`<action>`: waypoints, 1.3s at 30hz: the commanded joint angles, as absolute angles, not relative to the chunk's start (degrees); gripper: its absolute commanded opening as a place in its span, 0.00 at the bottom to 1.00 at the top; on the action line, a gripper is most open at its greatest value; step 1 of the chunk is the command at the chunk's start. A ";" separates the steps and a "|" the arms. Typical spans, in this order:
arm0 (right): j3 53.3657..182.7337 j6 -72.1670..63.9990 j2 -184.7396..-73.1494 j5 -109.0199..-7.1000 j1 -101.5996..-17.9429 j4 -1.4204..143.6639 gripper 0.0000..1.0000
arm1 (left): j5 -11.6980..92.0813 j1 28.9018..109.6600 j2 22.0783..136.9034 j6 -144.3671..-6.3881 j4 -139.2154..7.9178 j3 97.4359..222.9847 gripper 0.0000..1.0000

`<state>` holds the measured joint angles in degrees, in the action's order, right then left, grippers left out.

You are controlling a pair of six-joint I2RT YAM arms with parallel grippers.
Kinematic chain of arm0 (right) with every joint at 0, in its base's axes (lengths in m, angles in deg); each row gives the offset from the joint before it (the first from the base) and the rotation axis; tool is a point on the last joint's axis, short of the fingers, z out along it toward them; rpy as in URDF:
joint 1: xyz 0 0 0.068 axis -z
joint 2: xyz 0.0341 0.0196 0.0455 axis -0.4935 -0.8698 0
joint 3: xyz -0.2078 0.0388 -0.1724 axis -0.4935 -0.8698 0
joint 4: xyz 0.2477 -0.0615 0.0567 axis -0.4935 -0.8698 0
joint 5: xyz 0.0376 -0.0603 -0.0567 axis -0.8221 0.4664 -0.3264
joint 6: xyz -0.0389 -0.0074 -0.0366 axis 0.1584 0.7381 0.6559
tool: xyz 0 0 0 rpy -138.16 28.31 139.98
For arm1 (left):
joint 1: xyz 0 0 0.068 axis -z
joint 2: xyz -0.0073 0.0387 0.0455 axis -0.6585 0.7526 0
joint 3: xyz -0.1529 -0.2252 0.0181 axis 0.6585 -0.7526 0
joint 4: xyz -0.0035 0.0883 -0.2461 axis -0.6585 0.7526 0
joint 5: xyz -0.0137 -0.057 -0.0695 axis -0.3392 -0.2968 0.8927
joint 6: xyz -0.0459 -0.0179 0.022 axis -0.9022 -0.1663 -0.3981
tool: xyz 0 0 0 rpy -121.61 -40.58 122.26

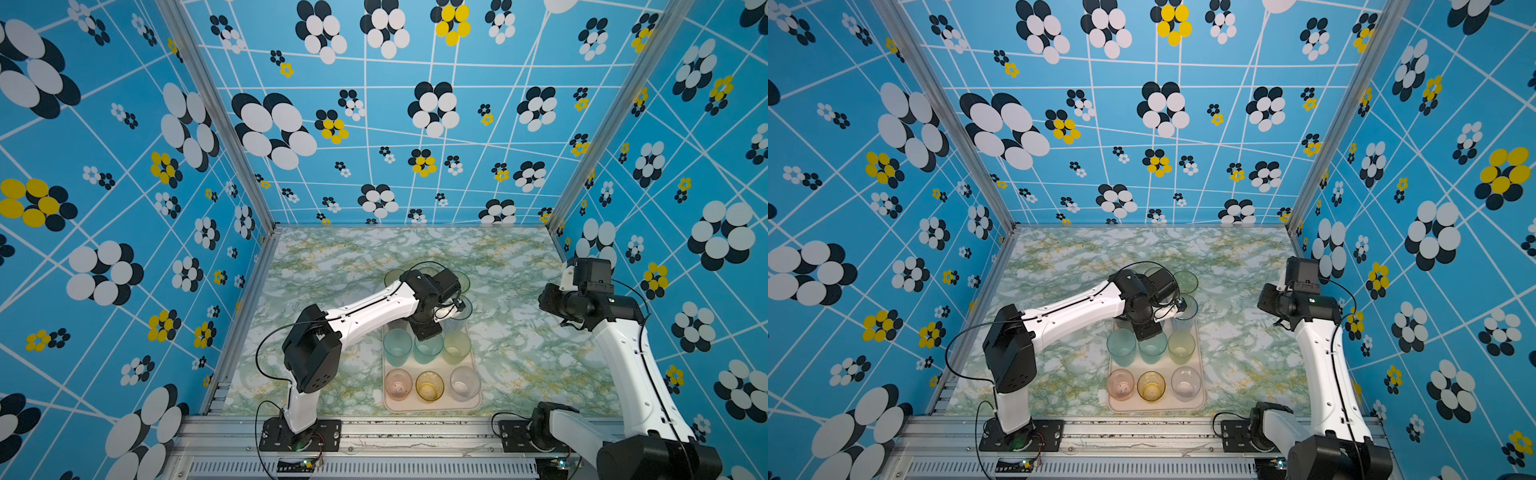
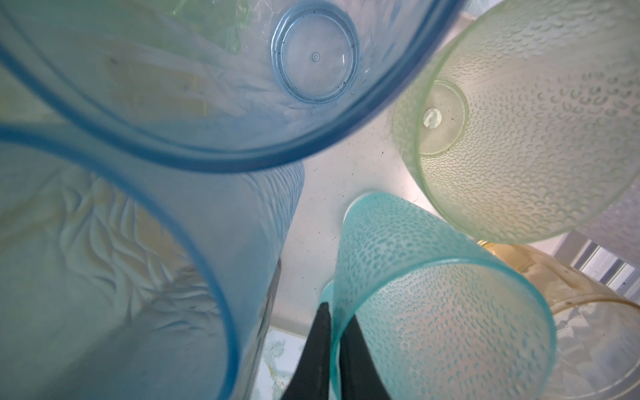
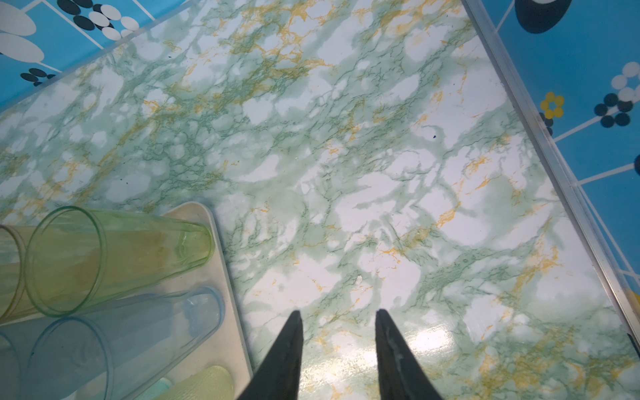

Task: Place the glasses into the tray
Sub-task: Place the glass on the tray.

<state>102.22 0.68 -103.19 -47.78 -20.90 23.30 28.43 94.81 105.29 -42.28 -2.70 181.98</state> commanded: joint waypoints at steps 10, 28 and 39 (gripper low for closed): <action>101.77 1.26 -103.18 -48.35 -20.52 23.59 0.37 | 30.08 94.42 103.65 -42.86 -3.68 180.63 0.15; 101.88 1.25 -103.09 -48.57 -20.52 23.59 0.37 | 31.48 94.00 100.29 -43.04 -5.80 179.67 0.23; 101.94 1.26 -103.09 -48.74 -20.52 23.58 0.38 | 32.30 94.00 96.17 -43.13 -9.74 177.58 0.24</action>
<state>102.22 0.68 -103.19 -48.15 -20.90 23.30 31.12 94.37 99.00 -42.50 -8.32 178.74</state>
